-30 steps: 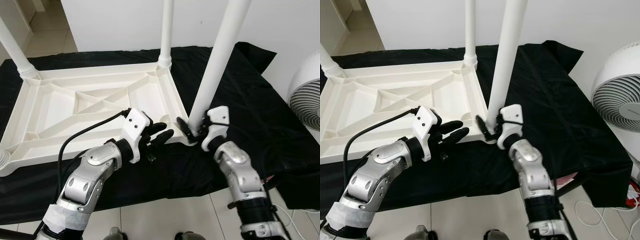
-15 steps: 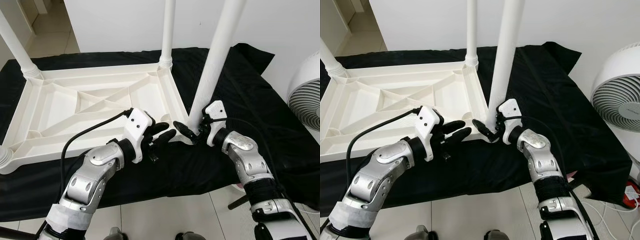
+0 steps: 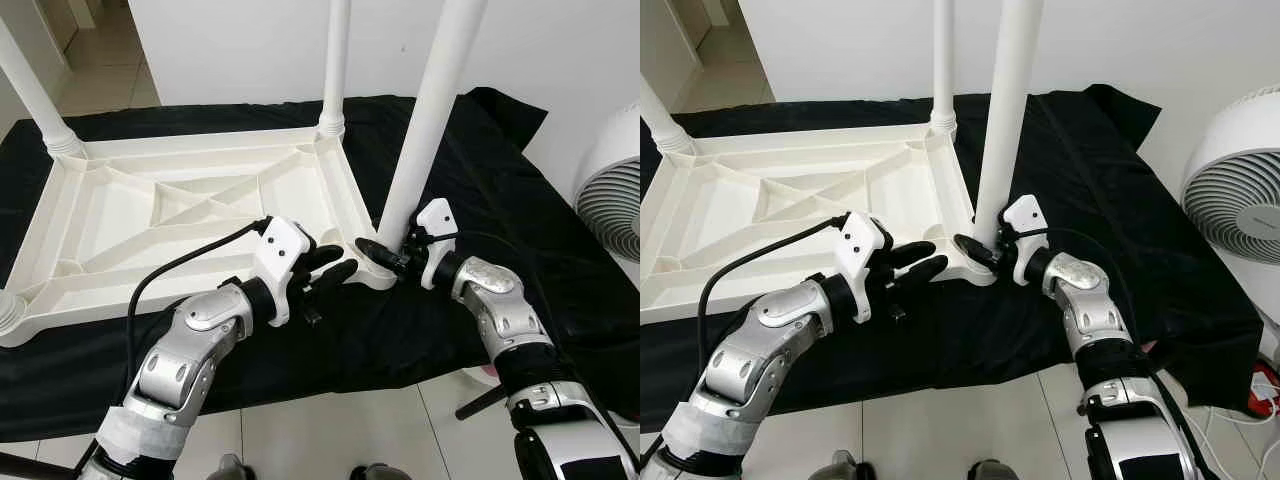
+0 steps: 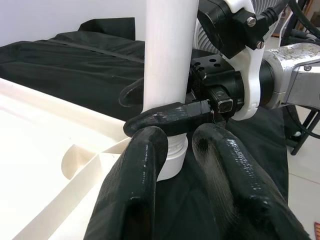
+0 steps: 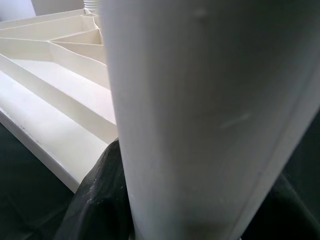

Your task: Building children table

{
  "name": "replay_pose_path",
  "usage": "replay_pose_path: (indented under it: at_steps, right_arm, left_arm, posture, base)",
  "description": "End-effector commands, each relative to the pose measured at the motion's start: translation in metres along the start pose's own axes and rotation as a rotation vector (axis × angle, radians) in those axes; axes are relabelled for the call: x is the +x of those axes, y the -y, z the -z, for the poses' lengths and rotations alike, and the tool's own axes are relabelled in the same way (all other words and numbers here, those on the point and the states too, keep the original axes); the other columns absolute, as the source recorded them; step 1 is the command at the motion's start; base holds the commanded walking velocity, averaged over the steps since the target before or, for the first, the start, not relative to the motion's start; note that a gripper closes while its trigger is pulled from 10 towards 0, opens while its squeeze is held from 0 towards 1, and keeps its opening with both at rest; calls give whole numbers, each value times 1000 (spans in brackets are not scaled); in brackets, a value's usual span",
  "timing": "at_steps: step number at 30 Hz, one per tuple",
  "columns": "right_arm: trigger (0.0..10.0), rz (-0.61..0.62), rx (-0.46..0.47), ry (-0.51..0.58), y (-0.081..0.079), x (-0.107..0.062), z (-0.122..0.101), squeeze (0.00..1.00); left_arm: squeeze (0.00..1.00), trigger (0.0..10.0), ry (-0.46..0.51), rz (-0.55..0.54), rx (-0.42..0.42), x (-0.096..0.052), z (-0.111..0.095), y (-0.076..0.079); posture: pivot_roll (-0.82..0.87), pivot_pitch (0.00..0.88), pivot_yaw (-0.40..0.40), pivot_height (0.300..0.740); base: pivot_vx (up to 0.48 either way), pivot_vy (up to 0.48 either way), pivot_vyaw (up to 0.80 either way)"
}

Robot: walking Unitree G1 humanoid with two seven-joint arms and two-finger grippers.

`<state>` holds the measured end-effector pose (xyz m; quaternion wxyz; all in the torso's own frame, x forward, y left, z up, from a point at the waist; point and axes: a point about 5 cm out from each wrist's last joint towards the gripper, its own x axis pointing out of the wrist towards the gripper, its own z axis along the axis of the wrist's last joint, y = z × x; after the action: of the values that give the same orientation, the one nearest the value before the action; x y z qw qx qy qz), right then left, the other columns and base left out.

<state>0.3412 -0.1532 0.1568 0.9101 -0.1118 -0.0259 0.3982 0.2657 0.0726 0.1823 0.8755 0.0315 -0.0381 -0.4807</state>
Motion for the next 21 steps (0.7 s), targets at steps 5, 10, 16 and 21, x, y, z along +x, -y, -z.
replay_pose_path:
  at_steps: [5, 10, 16, 21]
  right_arm:
    - [10000, 137, 71, -74, -6, 1, 17, 0]
    - [10000, 210, 114, -61, -17, 4, 18, 0]
    - [10000, 408, 184, -46, -30, 9, 14, 0]
    - [10000, 668, 250, -21, -41, 11, 8, 0]
  left_arm:
    - [0, 10000, -16, -27, 15, -2, 2, -1]
    - [0, 10000, -15, -31, 11, -3, 2, -1]
    - [0, 10000, -17, -29, 5, -3, 3, 0]
    - [0, 10000, -16, -32, 6, -2, 3, -2]
  posture:
    - [-50, 58, 22, 740]
    - [-52, 69, 22, 740]
    - [-60, 79, 24, 740]
    - [-62, 79, 22, 740]
  base:
    - [0, 0, 0]
    - [0, 0, 0]
    - [0, 0, 0]
    - [0, 0, 0]
